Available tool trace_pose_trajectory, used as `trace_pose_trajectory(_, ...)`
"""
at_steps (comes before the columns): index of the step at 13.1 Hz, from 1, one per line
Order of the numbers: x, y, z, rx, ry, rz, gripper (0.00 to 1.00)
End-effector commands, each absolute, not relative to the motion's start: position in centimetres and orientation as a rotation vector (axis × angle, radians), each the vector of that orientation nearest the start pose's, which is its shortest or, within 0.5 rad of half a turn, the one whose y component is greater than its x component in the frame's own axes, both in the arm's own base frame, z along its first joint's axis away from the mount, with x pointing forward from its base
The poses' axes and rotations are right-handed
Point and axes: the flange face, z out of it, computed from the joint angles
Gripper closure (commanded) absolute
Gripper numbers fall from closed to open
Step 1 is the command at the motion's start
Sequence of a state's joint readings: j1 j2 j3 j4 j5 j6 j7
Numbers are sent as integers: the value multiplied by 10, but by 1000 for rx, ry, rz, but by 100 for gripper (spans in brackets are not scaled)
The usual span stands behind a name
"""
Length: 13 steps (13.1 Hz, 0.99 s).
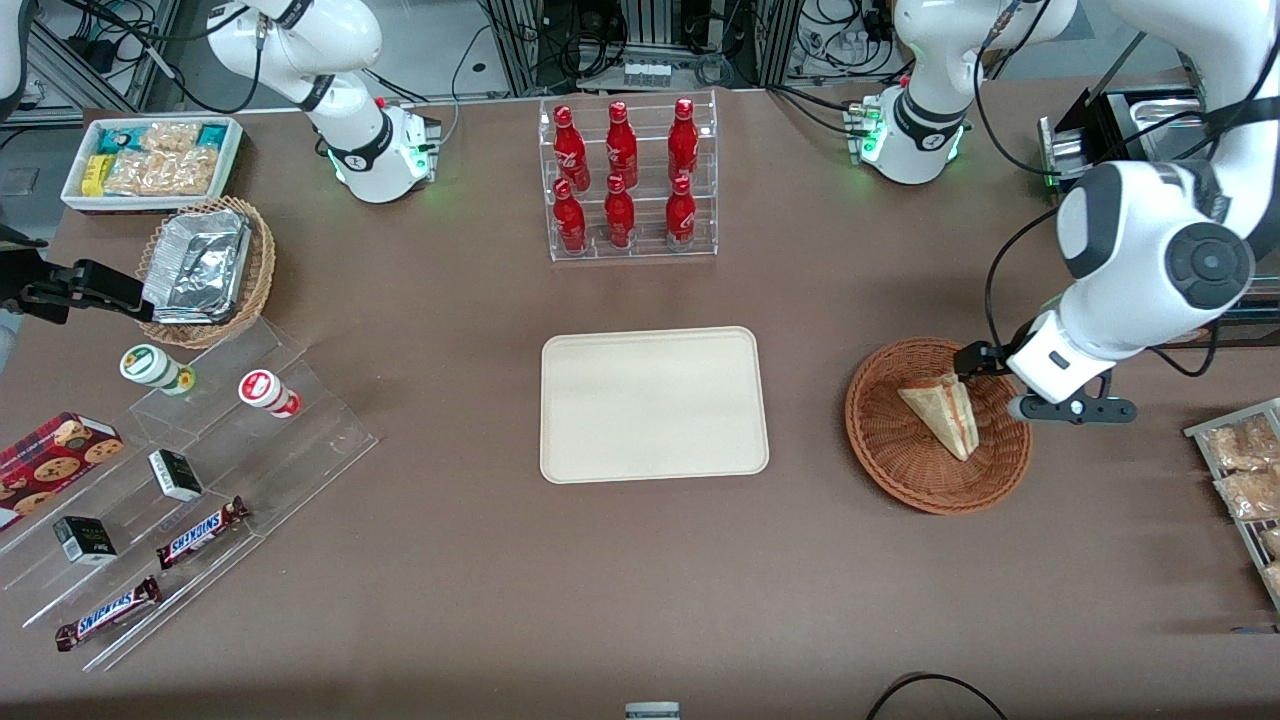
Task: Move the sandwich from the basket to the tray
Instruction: 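Move the left gripper down over the wrapped sandwich in the wicker basket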
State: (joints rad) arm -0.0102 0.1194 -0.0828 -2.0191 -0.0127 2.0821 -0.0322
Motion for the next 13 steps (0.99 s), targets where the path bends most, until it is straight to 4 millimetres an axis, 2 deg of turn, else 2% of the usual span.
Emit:
trace_pose_trajectory(1, 551, -52, 367, -3160, 31, 12, 0)
trace_pose_trajectory(3, 543, -50, 348, -3162, -16, -39, 0)
trace_pose_trajectory(6, 541, -52, 340, -3159, -174, -35, 0)
trace_pose_trajectory(8, 539, -54, 335, -3132, -444, -17, 0)
trace_pose_trajectory(10, 539, -65, 328, -3092, -669, -6, 0)
trace_pose_trajectory(13, 539, -65, 315, -3037, -884, 6, 0)
